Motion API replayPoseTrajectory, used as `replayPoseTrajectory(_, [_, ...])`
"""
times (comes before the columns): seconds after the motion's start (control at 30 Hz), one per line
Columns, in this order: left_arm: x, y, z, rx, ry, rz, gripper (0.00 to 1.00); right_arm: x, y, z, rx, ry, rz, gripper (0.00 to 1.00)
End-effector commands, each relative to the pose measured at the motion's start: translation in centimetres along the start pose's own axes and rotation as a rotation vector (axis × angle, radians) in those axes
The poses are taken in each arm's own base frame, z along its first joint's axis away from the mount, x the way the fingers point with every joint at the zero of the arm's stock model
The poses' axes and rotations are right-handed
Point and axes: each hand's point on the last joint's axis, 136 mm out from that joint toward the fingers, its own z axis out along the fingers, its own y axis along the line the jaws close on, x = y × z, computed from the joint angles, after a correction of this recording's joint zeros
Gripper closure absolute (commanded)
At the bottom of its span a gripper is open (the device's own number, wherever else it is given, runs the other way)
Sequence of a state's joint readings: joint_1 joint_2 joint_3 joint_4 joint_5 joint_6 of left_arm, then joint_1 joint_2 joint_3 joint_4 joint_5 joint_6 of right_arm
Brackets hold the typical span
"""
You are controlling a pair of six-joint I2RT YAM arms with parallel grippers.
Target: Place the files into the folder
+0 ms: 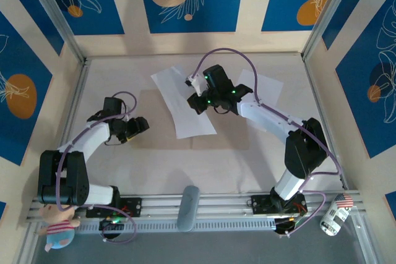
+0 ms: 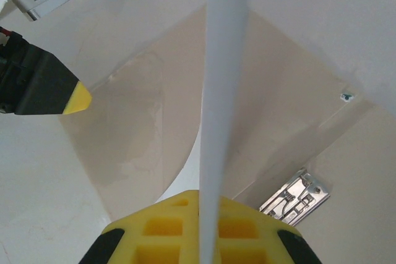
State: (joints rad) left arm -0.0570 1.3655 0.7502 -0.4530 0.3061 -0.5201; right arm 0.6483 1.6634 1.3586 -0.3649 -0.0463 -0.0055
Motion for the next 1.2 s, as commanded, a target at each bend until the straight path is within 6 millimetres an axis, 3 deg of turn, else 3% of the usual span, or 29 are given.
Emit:
replayPoseTrajectory(0.0, [0.6, 0.4, 0.1, 0.006, 0.019, -0.004, 0.25, -0.8, 1.0, -1.1, -0.03, -0.041, 0.008, 1.0])
replayPoseTrajectory(0.47, [0.8, 0.4, 0.0, 0.008, 0.018, -0.006, 0.25, -0.9, 0.3, -0.3, -0.026, -0.057, 0.058, 1.0])
replayPoseTrajectory(1.17, [0.8, 0.6, 0.1, 0.002, 0.022, -0.006, 0.25, -1.0, -0.9, 2.4, -0.14, -0.051, 0.154, 1.0])
